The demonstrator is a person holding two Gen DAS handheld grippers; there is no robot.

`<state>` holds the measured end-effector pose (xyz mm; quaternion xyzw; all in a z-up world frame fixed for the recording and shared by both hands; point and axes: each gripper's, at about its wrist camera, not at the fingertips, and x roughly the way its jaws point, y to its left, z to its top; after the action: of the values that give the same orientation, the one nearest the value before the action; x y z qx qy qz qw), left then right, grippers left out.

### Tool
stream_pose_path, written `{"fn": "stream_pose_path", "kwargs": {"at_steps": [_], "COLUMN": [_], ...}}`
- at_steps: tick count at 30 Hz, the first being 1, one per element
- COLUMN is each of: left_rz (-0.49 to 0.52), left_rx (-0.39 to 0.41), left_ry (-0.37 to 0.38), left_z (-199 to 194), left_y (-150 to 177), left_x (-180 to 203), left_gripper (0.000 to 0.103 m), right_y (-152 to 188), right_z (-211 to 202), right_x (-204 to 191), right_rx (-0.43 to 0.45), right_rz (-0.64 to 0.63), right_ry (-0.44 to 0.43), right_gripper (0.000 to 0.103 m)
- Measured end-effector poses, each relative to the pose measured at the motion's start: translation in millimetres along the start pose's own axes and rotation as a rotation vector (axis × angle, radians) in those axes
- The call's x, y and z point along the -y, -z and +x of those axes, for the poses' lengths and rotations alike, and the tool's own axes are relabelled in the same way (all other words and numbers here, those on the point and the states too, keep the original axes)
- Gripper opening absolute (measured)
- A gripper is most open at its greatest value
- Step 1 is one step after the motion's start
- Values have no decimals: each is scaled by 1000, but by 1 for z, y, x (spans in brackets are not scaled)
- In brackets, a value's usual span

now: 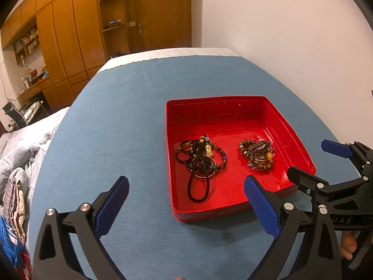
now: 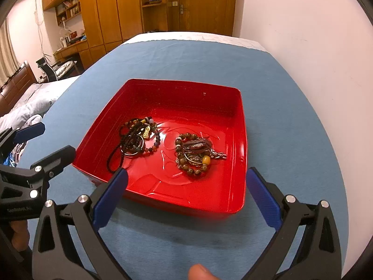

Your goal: Organize jewelry

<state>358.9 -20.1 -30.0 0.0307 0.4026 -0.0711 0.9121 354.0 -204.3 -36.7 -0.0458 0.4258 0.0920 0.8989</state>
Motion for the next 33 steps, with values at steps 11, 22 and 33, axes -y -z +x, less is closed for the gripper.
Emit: {"fn": "stream_pose_path", "kwargs": {"at_steps": [11,22,33], "left_rz": [3,16,15], "left_rx": [3,20,23], "left_ry": [-2,-7,-9], "left_z": [0,-4,-5], "left_y": [0,0,0], "left_x": [2,3,2], "left_gripper": [99,99,99], "right_y": [0,-1,-1], "right_z": [-1,-1,-2], "right_x": [1,1,1], "right_rx": [2,3,4], "right_rz": [0,-1,-1], "right_ry": [1,4,4], "right_gripper": [100,100,100]}}
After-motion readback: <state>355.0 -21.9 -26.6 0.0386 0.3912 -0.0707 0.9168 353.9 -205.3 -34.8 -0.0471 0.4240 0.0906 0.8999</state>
